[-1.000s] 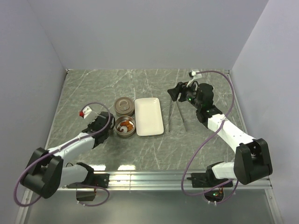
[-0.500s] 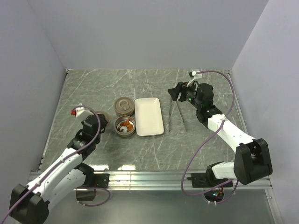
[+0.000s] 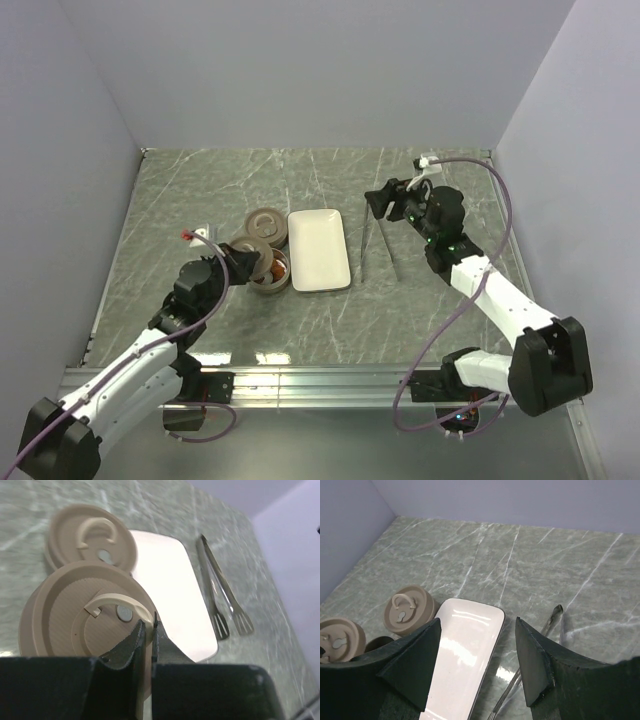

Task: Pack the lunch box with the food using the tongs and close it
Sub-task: Put the lid back on the lunch box

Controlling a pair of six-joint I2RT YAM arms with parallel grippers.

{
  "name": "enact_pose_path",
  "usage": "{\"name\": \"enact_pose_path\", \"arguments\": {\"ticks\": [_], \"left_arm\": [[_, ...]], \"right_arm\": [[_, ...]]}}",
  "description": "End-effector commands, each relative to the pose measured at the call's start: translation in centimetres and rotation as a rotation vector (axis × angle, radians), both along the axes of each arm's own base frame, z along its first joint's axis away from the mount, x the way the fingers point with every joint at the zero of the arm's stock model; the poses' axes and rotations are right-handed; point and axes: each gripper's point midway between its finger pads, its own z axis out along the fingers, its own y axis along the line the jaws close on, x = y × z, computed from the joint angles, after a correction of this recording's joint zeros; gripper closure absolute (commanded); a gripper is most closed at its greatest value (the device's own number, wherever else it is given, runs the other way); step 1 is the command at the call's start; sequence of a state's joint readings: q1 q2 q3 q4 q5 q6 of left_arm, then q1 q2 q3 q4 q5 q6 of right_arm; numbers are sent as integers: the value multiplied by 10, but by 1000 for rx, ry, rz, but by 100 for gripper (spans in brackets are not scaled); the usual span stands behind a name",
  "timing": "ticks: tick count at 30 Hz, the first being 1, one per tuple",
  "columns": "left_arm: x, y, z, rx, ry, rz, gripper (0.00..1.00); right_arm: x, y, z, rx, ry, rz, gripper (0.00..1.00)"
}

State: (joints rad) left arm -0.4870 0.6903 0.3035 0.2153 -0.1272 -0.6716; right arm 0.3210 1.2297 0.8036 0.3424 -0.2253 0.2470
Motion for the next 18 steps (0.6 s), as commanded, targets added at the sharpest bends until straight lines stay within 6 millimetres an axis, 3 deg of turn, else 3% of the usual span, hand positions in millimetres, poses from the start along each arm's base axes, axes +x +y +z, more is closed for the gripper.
{"name": "enact_pose_path", "arguments": {"ticks": [1,9,18], "left_arm": [[-9,-30,14,-24,-106,-177,99],[-10,-35,2,-47,-112,-192,99],[-12,-36,-30,-45,-74,-199,99]], "right_arm": [[-11,-4,13,18,-39,-24,32],[-24,-11,11,18,-37,-47,32],[-42,-14,14,27,-49,-55,32]]}}
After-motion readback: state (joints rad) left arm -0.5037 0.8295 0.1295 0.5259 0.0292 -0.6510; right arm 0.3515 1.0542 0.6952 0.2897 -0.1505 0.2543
